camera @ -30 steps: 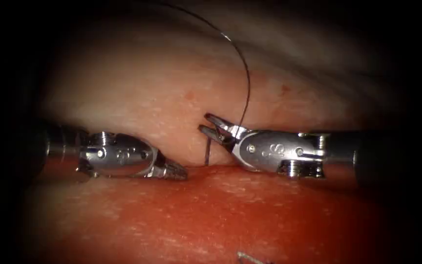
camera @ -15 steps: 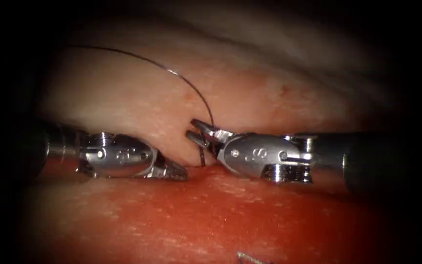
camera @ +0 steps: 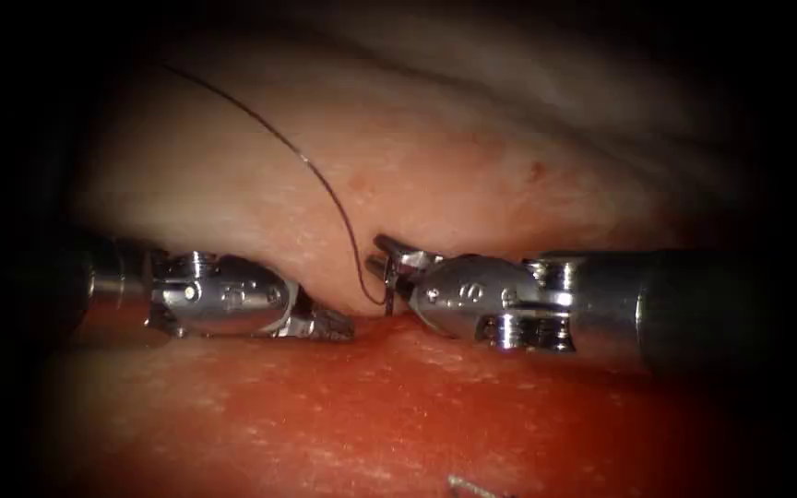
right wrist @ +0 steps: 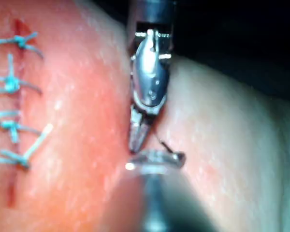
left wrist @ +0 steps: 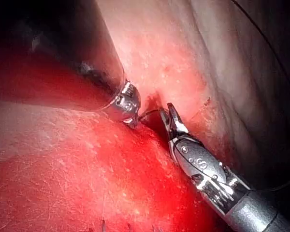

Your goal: Wound Closure

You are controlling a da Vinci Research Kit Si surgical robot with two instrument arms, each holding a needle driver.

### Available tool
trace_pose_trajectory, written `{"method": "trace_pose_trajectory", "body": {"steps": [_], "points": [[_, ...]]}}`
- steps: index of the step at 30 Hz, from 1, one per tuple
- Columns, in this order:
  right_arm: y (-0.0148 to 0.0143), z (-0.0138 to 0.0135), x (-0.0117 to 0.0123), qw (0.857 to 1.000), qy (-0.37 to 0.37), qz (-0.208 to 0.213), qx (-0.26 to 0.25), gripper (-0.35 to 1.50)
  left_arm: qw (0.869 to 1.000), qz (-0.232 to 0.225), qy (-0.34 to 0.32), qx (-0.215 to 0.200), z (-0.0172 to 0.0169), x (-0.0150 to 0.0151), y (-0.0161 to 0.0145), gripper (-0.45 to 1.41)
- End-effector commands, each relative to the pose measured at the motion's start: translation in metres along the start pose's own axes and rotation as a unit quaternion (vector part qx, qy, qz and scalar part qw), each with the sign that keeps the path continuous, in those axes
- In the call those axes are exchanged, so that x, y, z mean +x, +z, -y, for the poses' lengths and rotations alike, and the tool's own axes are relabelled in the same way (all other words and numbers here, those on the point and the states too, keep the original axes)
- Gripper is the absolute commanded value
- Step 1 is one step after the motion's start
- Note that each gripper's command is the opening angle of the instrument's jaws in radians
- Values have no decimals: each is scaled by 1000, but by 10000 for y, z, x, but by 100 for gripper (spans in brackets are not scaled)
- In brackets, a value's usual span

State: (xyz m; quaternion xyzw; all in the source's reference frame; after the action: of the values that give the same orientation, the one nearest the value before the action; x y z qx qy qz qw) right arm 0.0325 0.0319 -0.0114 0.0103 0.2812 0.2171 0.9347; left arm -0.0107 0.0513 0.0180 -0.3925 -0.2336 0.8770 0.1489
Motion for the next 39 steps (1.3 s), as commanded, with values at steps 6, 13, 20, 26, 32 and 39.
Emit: {"method": "trace_pose_trajectory", "body": {"steps": [6, 13, 20, 26, 32, 39], "points": [[12, 7, 3, 1000, 15, -10, 19, -35, 1000, 0, -1, -1, -3, -3, 9, -33], [19, 17, -6, 999, 17, 22, 46, -35, 1000, 0, 0, -1, -3, -4, 9, -33], [19, 18, -11, 997, 19, 39, 57, -35, 1000, 0, 0, -2, -4, -5, 9, -33], [21, 20, -20, 996, 31, 55, 63, -35, 1000, 0, 0, -2, -4, -5, 8, -33], [23, 21, -29, 994, 41, 67, 77, -35, 1000, 0, 0, -2, -4, -5, 8, -33], [25, 26, -34, 990, 59, 80, 96, -35, 1000, 0, 0, -2, -5, -5, 8, -33]]}}
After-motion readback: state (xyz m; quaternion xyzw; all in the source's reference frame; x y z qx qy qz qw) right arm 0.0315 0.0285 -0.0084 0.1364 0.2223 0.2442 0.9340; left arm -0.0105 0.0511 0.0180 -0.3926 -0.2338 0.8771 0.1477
